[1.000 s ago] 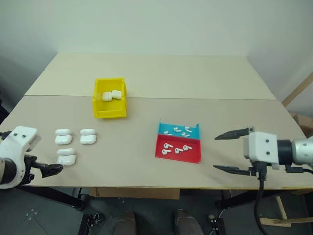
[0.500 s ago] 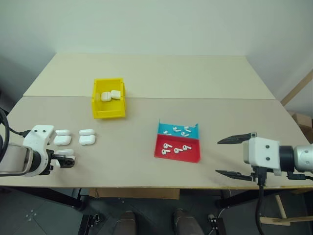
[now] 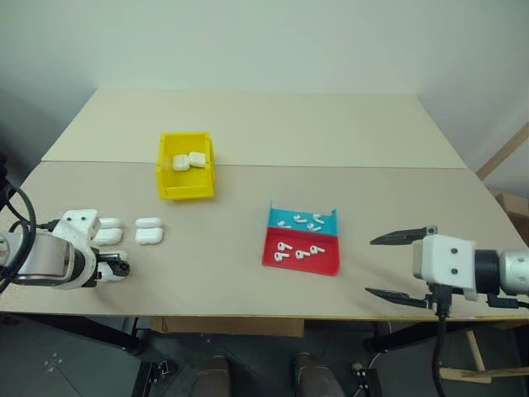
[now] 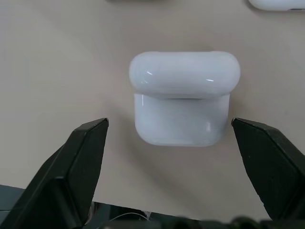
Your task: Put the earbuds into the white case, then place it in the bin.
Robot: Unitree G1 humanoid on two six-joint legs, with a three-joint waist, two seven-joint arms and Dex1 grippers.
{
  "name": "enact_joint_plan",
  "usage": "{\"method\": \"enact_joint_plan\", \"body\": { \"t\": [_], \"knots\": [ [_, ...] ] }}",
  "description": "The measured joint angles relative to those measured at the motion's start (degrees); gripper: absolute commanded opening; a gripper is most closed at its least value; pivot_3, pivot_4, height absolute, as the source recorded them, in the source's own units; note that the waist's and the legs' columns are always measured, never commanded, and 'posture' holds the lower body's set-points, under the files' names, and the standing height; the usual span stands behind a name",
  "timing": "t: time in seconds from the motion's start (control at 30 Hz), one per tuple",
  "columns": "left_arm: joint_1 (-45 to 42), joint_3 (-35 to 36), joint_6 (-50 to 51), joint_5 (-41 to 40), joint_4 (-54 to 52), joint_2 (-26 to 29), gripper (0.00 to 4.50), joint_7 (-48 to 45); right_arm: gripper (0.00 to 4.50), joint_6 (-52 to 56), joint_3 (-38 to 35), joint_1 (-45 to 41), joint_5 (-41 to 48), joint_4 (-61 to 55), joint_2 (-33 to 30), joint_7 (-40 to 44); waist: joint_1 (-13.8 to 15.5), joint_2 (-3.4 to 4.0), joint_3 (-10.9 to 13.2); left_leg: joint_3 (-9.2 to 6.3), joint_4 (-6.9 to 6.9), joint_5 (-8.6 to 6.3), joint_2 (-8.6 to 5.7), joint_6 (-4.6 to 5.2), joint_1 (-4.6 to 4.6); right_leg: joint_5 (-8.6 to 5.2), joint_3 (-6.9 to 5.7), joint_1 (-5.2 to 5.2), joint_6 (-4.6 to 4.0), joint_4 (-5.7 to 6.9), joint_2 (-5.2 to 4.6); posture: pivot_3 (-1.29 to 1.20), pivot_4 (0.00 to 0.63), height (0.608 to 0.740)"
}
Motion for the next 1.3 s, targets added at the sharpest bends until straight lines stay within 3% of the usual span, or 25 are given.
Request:
{"method": "enact_joint_plan", "body": {
  "t": [0.8,1.03,1.3],
  "knots": [
    [-4.23,-1.09,1.25,4.90,1.74,-5.73,4.50,1.37,4.47,0.30,-1.45,0.83,-0.29,-0.51,0.00,-0.04,0.96,-0.01,-0.03,-0.03,0.01,0.08,-0.06,-0.13,0.06,0.03,-0.01,0.10,0.05,-0.02,-0.02,0.00,0.150,0.740],
    [-4.58,-0.98,1.54,4.85,1.65,-6.92,2.75,1.22,4.50,0.34,-1.45,0.96,-0.70,-0.52,0.00,-0.04,0.86,0.02,-0.05,-0.02,0.01,0.08,-0.05,-0.13,0.08,0.03,0.00,0.10,0.06,0.00,-0.02,0.00,0.150,0.740],
    [-4.90,-1.03,1.66,5.59,0.98,-7.15,2.75,1.45,4.50,0.68,-1.45,1.01,-1.07,-0.53,0.00,-0.09,0.94,0.02,-0.04,-0.03,0.01,0.09,-0.06,-0.14,0.06,0.03,-0.01,0.10,0.06,-0.02,-0.03,0.00,0.150,0.740]
  ]
}}
